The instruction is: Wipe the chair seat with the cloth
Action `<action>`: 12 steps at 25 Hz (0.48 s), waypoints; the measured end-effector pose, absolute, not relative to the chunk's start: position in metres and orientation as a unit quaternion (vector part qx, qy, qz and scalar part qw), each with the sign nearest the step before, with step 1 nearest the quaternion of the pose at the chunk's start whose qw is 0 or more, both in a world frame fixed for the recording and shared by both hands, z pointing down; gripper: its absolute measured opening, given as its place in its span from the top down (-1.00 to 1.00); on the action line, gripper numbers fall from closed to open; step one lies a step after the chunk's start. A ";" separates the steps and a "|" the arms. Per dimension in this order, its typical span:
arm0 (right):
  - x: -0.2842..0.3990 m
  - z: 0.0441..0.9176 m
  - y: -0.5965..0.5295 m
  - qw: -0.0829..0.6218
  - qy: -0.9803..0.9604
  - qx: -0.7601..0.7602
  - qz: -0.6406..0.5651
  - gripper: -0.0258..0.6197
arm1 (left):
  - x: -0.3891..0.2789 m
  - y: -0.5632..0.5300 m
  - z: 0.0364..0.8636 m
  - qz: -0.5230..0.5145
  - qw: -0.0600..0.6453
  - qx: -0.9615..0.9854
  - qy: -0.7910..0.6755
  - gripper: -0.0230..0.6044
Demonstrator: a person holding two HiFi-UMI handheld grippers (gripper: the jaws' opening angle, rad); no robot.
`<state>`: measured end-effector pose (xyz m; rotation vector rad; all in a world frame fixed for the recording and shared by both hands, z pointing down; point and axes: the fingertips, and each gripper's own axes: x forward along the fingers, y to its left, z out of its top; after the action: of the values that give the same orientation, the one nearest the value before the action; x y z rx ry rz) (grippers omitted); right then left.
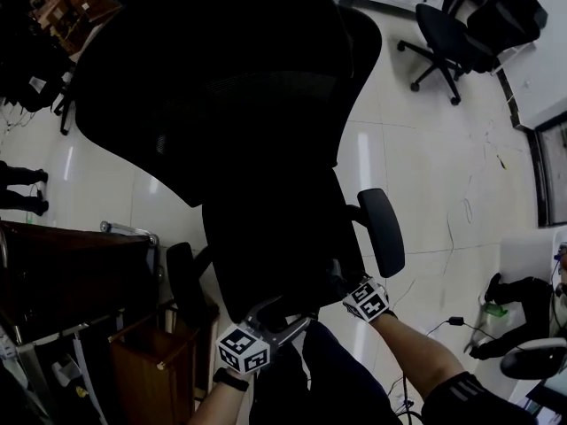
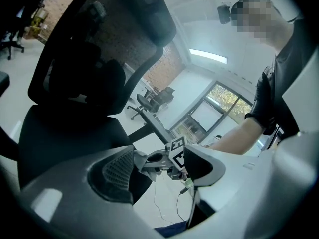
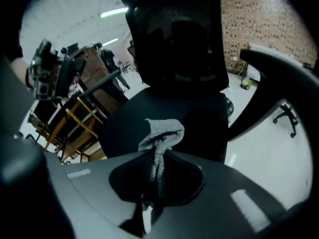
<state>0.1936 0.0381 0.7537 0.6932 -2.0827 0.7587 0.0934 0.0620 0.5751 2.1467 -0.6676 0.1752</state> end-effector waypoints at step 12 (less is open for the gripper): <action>0.091 0.556 0.050 0.222 -0.919 0.145 0.292 0.83 | 0.068 0.062 0.452 0.027 0.369 0.869 -0.330 -0.17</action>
<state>0.0906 0.0503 0.5559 0.4001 -2.5400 0.8056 0.0676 0.0616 0.4520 2.2295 -0.8465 0.0696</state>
